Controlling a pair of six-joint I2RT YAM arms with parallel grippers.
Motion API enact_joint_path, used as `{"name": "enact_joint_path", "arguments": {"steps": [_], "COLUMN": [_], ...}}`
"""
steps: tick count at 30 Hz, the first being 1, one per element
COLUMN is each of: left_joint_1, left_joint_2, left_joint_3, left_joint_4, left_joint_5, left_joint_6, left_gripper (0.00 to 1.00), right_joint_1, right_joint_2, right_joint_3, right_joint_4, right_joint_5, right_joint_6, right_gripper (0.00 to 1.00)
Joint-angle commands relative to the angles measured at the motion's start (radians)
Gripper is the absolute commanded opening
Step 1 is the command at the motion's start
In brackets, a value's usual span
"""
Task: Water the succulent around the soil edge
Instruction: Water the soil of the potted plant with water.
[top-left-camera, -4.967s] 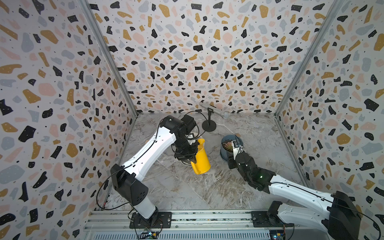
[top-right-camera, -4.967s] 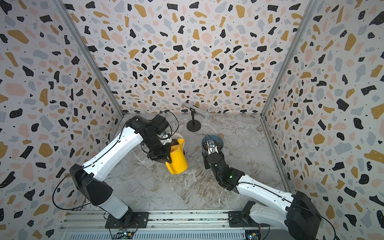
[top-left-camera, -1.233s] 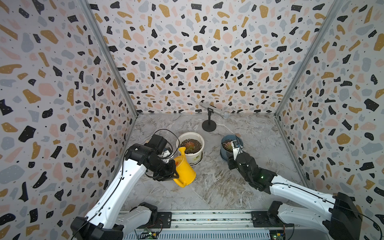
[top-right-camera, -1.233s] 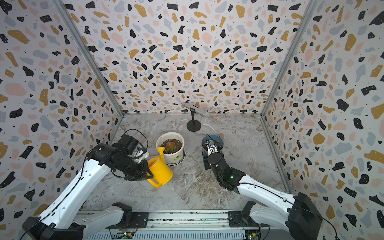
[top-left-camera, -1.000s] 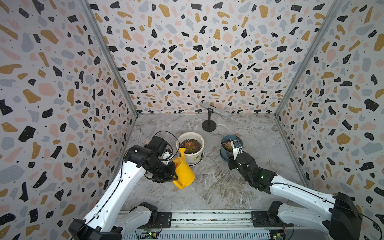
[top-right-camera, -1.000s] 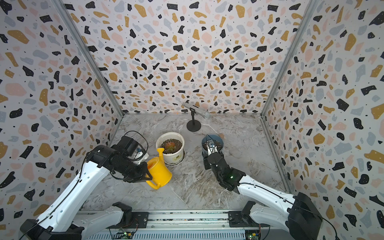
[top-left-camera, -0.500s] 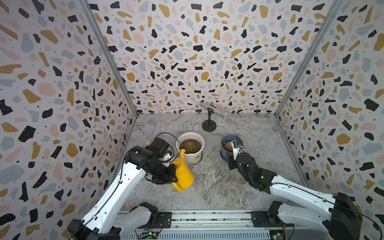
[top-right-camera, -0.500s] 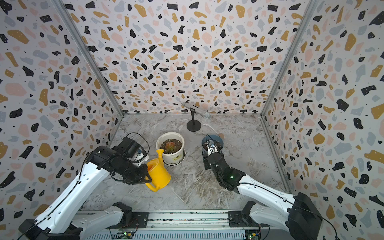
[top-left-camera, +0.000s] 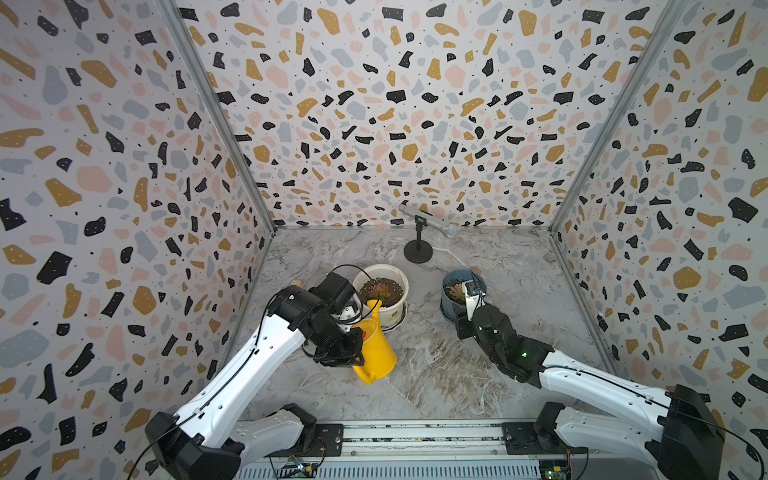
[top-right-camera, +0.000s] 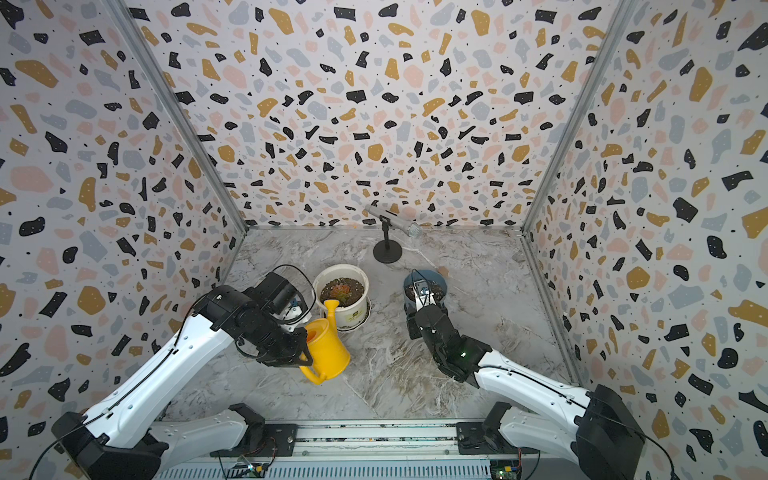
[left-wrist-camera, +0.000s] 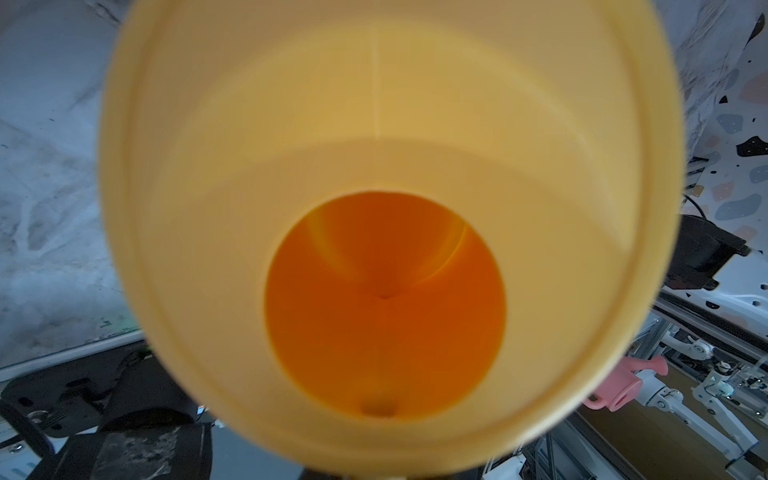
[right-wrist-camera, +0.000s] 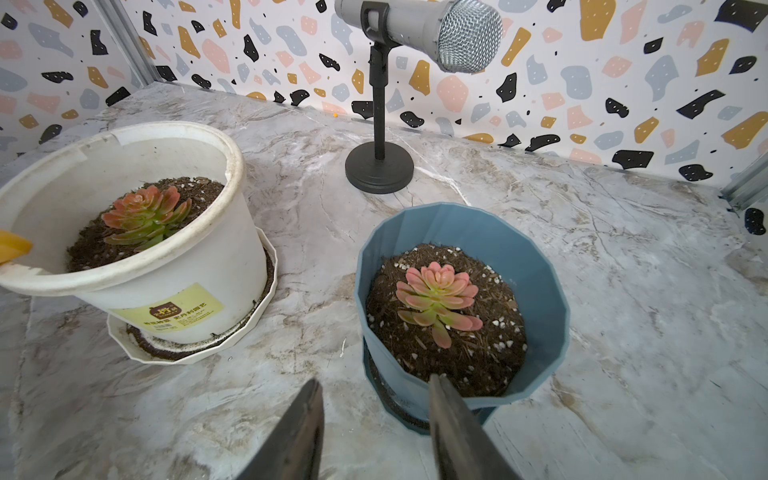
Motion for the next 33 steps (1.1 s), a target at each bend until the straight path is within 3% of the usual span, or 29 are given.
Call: {"name": "enact_joint_path", "arguments": {"steps": [1, 9, 21, 33], "left_joint_1": [-0.03, -0.085, -0.091, -0.09], "left_joint_2": [0.021, 0.095, 0.201, 0.23], "left_joint_3": [0.038, 0.09, 0.166, 0.304], "left_joint_4": [-0.027, -0.005, 0.013, -0.03], "left_joint_5": [0.012, 0.009, 0.015, -0.113], "left_joint_6": [-0.02, -0.042, -0.032, -0.013], "left_gripper": [0.0, 0.0, 0.0, 0.0], "right_joint_1": [-0.001, -0.001, -0.001, -0.002], "right_joint_2": [-0.023, -0.025, -0.023, -0.047], "right_joint_3": [0.003, 0.003, 0.003, -0.015], "right_joint_4": [-0.008, -0.008, -0.006, 0.007], "right_joint_5": [0.007, 0.009, 0.013, 0.027], "right_joint_6": [-0.013, -0.014, -0.014, -0.019], "right_gripper": [0.46, 0.46, 0.46, 0.48]}}
